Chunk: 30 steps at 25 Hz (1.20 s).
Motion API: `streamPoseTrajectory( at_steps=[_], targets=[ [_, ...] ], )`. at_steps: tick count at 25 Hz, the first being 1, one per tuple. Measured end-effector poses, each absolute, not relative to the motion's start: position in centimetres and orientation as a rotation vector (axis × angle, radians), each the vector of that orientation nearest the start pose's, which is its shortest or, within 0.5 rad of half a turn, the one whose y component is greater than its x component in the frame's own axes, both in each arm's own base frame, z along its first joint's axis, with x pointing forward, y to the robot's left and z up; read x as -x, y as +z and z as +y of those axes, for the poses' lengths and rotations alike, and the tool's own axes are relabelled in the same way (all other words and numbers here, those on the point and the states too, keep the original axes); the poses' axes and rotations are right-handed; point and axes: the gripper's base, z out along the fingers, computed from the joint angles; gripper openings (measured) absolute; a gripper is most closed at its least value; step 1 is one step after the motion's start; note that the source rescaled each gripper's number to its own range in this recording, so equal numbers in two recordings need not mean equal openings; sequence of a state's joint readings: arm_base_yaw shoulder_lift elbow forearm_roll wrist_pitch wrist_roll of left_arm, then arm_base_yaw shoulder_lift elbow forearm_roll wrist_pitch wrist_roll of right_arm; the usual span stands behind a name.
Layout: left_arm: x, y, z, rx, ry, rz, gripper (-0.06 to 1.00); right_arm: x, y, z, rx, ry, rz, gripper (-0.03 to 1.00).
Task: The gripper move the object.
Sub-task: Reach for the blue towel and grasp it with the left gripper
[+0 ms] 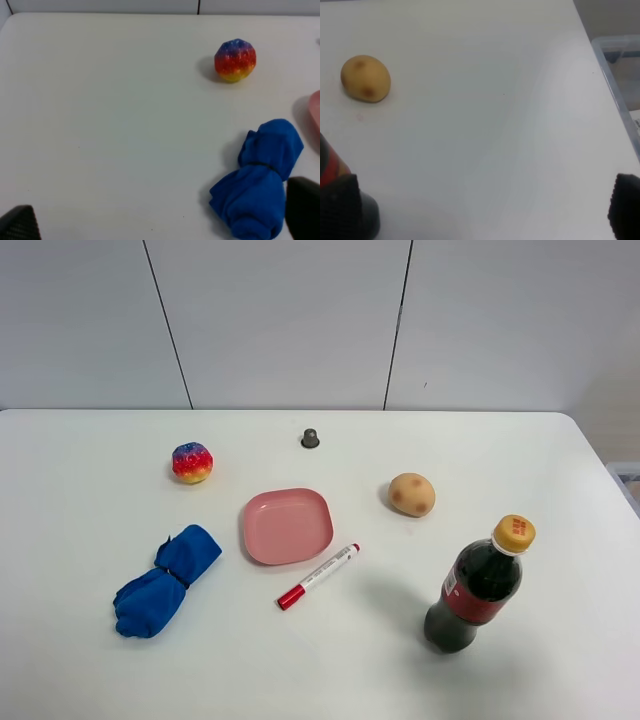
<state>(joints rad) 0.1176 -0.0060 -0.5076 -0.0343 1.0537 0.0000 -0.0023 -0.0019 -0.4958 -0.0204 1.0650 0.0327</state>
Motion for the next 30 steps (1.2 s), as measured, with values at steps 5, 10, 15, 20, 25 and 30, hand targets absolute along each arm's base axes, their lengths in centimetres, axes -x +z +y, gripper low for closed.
streamPoseTrajectory(
  at_steps=[5,10,15,20,25,30],
  targets=[
    [0.6,28.0,-0.3,0.117,0.034,2.02,1.0,0.5,27.6,-0.2,-0.037,-0.006,2.05,1.0],
    [0.6,28.0,-0.3,0.117,0.034,2.02,1.0,0.5,27.6,-0.2,-0.037,-0.006,2.05,1.0],
    [0.6,28.0,-0.3,0.117,0.034,2.02,1.0,0.5,27.6,-0.2,-0.037,-0.006,2.05,1.0],
    [0.6,28.0,-0.3,0.117,0.034,2.02,1.0,0.5,27.6,-0.2,-0.037,-0.006,2.05,1.0],
    [0.6,28.1,-0.7,0.115,-0.015,2.022,1.0,0.5,27.6,-0.2,-0.037,-0.006,2.05,1.0],
    [-0.3,29.5,-1.0,0.081,-0.064,2.12,1.0,0.5,27.6,-0.2,-0.037,-0.006,2.05,1.0]
  ],
)
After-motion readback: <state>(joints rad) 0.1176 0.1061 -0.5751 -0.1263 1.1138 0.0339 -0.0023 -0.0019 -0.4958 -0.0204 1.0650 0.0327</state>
